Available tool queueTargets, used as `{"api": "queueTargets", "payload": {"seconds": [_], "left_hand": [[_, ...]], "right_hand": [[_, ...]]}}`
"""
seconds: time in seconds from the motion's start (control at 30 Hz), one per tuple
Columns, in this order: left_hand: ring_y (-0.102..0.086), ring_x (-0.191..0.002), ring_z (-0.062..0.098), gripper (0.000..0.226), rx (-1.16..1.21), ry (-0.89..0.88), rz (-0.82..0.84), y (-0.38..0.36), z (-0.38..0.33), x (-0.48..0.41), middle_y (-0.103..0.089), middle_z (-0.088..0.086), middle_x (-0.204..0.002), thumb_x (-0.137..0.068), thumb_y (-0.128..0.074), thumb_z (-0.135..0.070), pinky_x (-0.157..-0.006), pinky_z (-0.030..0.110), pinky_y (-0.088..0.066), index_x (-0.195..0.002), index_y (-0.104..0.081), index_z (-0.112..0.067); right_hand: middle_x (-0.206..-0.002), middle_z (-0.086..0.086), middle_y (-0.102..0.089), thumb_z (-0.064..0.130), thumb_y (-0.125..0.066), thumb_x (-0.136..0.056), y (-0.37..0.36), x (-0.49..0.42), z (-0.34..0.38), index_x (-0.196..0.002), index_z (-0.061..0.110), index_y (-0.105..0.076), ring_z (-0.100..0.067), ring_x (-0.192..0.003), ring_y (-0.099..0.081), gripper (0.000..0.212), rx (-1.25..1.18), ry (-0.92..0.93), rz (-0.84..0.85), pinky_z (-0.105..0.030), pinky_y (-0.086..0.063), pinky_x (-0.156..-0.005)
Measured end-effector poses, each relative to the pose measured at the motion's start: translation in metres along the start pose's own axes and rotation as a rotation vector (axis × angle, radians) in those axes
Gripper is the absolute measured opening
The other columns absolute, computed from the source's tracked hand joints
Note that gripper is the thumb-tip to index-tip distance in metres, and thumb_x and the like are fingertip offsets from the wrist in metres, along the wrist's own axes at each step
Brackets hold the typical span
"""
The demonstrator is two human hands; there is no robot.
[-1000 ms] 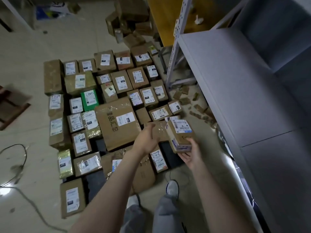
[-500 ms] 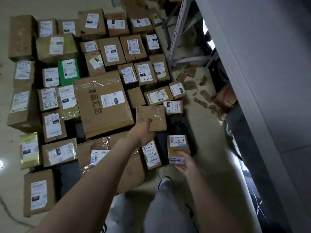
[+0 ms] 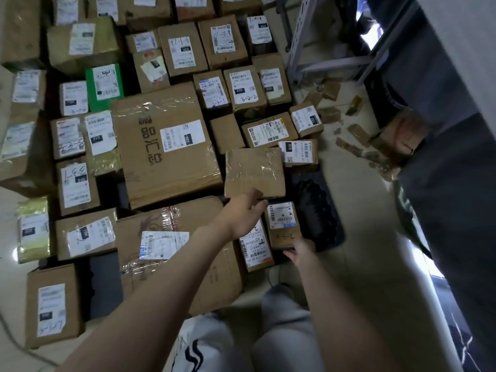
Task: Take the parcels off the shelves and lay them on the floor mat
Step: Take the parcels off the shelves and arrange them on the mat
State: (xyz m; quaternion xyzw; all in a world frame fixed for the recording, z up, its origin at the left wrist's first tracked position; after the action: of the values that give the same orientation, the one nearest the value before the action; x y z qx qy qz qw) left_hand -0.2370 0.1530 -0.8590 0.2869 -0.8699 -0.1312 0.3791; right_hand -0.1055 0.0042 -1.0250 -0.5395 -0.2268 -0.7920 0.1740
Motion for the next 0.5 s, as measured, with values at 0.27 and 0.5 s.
{"api": "queueTargets", "payload": {"seconds": [0.27,0.5], "left_hand": [[-0.064,-0.103,0.029,0.035,-0.020,0.004,0.018,0.012,-0.015,0.019,-0.063,0.014,-0.120,-0.104,-0.043,-0.032,-0.083,0.040,-0.054,-0.128,-0.054,-0.009],[-0.063,-0.104,0.027,0.033,-0.047,-0.071,0.073,0.027,-0.103,0.071,-0.066,0.010,-0.118,-0.104,-0.042,-0.030,-0.090,0.037,-0.049,-0.123,-0.059,-0.011]], "right_hand": [[-0.139,-0.021,-0.055,0.003,-0.039,-0.102,-0.011,0.037,0.016,-0.141,0.001,-0.048,-0.035,-0.127,-0.054,0.040,0.045,0.030,0.030,-0.044,-0.045,-0.105],[-0.100,-0.018,-0.066,-0.002,-0.047,-0.098,0.011,0.167,0.054,-0.133,-0.006,-0.052,-0.025,-0.089,-0.064,0.035,-0.017,0.075,0.248,-0.040,-0.048,-0.095]]}}
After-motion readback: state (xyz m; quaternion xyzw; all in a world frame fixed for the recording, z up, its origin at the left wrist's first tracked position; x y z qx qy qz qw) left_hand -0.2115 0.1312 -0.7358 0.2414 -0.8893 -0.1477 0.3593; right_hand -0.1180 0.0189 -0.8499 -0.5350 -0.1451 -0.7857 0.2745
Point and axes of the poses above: each hand's wrist, its own x-axis away from the middle knuckle, its own y-axis out of the back of the hand, z = x × y, the point moved 2 cm from there along -x, towards the middle knuckle
